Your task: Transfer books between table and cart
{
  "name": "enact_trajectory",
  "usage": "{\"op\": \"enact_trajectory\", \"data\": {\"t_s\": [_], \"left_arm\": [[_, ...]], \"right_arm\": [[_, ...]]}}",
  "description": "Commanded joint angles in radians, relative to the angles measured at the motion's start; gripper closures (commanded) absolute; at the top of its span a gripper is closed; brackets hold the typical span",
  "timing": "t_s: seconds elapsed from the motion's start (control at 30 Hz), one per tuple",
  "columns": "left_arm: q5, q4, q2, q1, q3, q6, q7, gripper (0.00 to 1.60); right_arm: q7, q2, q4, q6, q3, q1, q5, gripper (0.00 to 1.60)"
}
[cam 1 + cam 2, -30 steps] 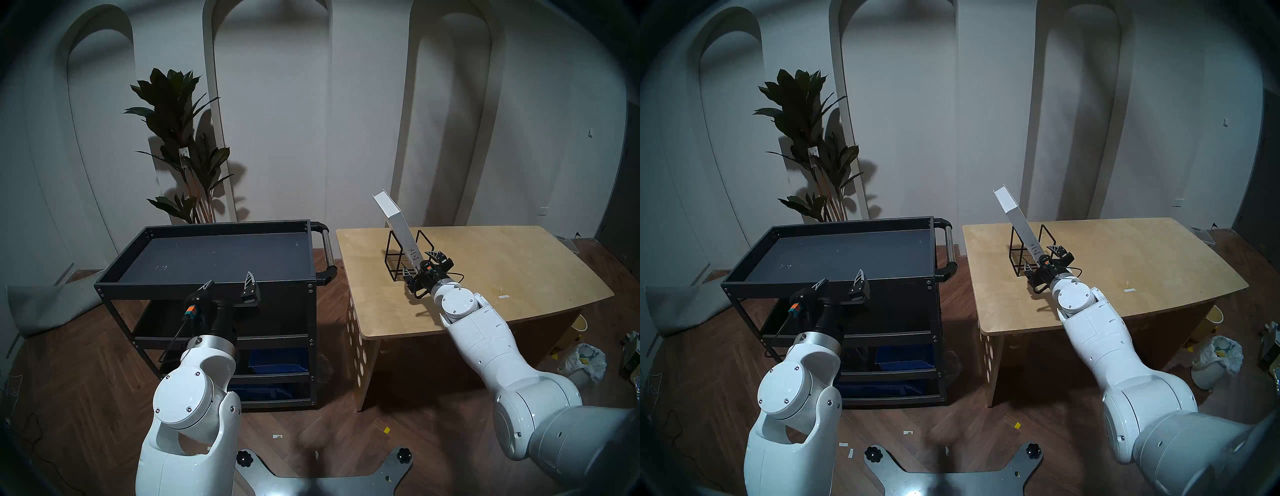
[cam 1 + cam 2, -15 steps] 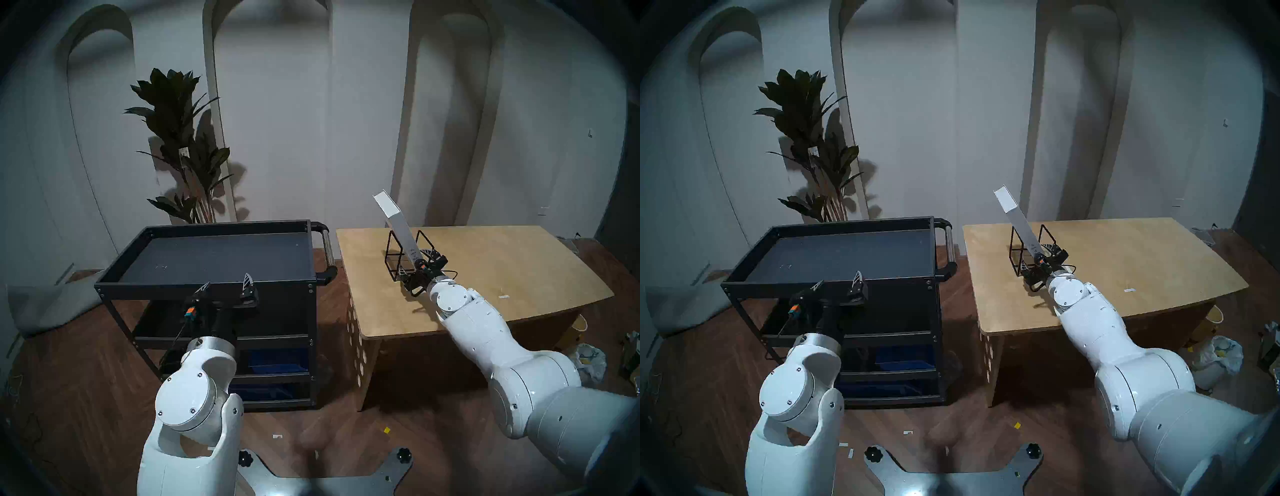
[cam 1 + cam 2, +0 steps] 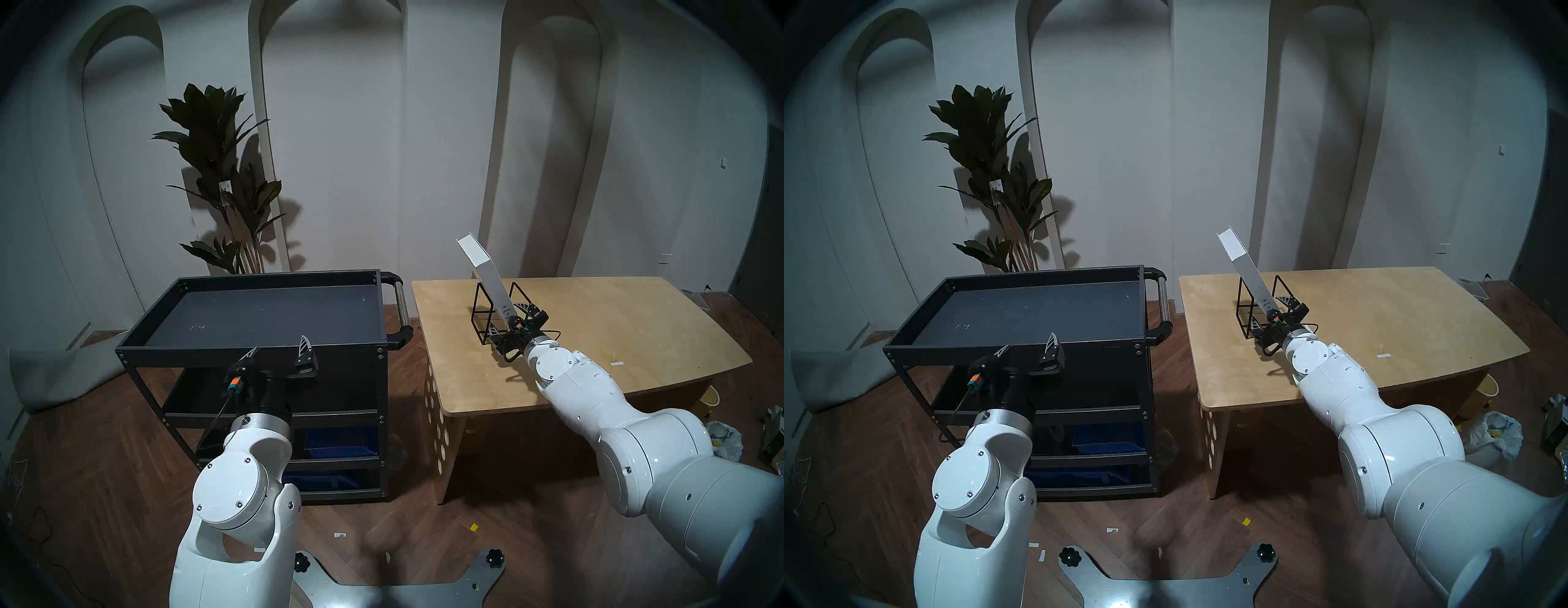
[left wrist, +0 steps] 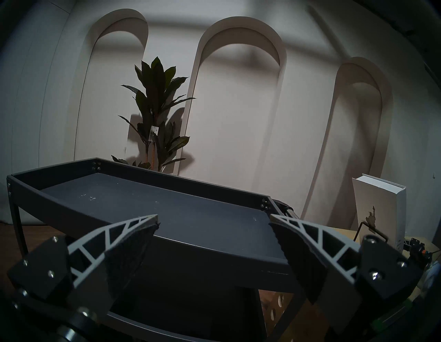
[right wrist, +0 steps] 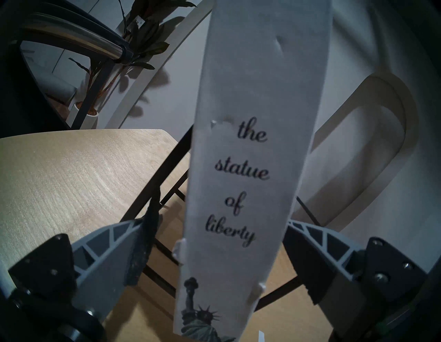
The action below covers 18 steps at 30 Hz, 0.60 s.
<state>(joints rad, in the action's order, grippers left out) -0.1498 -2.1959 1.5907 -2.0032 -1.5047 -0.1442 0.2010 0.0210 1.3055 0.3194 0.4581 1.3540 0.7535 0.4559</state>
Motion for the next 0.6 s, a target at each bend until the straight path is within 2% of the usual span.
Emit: {"op": "enact_trajectory", "data": {"t_s": [0.0, 0.07, 0.1, 0.13, 0.17, 0.23, 0.27, 0.57], "left_arm": [[0.000, -0.024, -0.004, 0.001, 0.001, 0.010, -0.002, 0.00], [0.000, -0.023, -0.005, 0.001, 0.002, 0.009, -0.002, 0.00], [0.000, -0.022, -0.005, 0.002, 0.003, 0.010, -0.002, 0.00], [0.000, -0.022, -0.005, 0.002, 0.003, 0.010, -0.001, 0.00], [0.000, -0.021, -0.006, 0.002, 0.004, 0.010, -0.001, 0.00], [0.000, -0.021, -0.006, 0.002, 0.005, 0.010, 0.000, 0.00], [0.000, -0.021, -0.007, 0.002, 0.005, 0.010, 0.000, 0.00], [0.000, -0.021, -0.010, 0.003, 0.012, 0.011, 0.002, 0.00]], "right_arm": [[-0.022, 0.006, -0.028, 0.045, 0.000, -0.068, 0.002, 0.46], [-0.026, 0.008, -0.042, 0.053, -0.001, -0.075, 0.005, 0.85], [-0.028, 0.008, -0.049, 0.057, -0.001, -0.078, 0.006, 0.93], [-0.031, 0.009, -0.055, 0.061, -0.001, -0.081, 0.007, 1.12], [-0.033, 0.010, -0.062, 0.065, -0.002, -0.084, 0.008, 1.18], [-0.035, 0.011, -0.074, 0.071, -0.001, -0.089, 0.009, 1.42], [-0.037, 0.012, -0.079, 0.074, -0.001, -0.091, 0.010, 1.60], [-0.047, 0.007, -0.113, 0.122, 0.021, -0.102, -0.005, 1.60]]}}
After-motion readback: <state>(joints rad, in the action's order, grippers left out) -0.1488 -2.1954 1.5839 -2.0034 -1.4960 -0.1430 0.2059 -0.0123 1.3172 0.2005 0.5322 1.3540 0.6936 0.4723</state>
